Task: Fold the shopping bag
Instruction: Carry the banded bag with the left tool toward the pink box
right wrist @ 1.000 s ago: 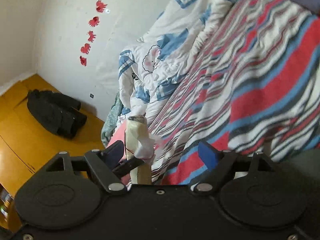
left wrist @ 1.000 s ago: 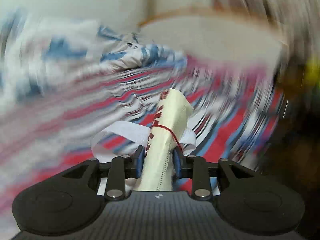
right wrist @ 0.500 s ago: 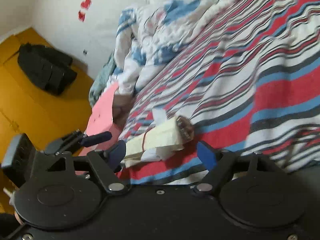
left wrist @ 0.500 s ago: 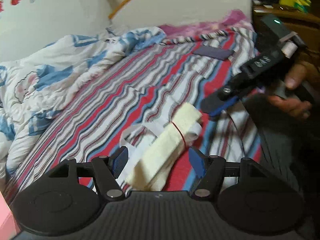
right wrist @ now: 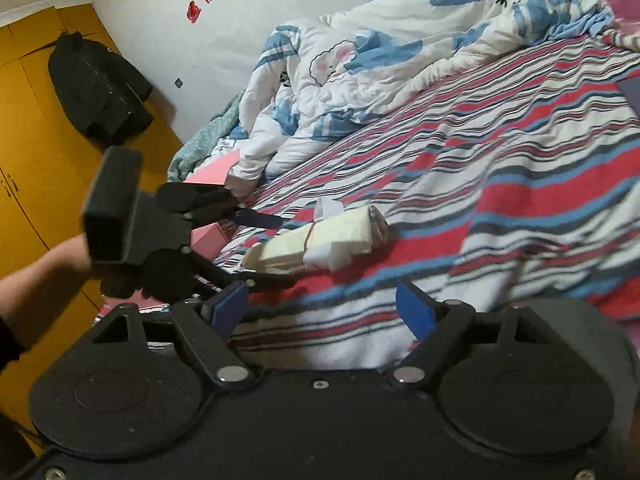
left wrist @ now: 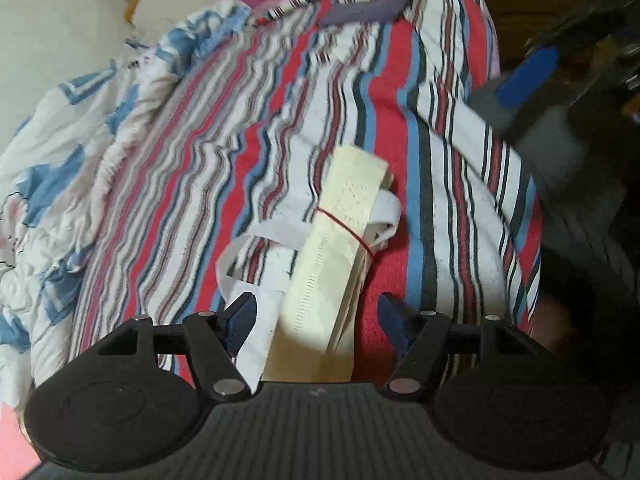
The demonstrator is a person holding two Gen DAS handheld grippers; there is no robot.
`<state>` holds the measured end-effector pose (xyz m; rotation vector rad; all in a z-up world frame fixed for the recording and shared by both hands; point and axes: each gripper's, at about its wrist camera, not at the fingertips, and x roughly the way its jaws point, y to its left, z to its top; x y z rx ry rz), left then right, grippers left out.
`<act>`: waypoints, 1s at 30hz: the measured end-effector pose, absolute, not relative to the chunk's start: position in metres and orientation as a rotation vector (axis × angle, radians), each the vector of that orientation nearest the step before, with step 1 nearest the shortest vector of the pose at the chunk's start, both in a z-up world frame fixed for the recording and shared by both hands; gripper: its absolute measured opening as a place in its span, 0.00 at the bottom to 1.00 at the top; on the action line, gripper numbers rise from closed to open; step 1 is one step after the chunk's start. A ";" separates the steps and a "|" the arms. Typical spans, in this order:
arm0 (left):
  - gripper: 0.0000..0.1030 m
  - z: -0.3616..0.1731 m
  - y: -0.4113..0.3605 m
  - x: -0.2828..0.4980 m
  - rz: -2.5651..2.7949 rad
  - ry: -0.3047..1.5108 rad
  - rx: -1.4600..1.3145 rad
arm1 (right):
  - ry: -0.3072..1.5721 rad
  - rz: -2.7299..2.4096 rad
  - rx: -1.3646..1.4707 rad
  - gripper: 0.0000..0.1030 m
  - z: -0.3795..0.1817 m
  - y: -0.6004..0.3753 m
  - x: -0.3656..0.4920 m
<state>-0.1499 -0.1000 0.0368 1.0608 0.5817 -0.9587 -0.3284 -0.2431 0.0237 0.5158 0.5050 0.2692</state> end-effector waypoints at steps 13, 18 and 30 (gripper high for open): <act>0.22 0.049 -0.092 -0.138 -0.789 0.595 0.898 | 0.463 0.256 0.543 0.81 0.022 -0.249 -0.335; 0.22 0.083 -0.070 -0.120 -0.600 0.534 0.726 | 0.467 0.264 0.547 0.81 0.020 -0.248 -0.329; 0.22 0.136 0.079 -0.082 -0.161 0.621 0.502 | 0.451 0.282 0.468 0.81 0.024 -0.242 -0.318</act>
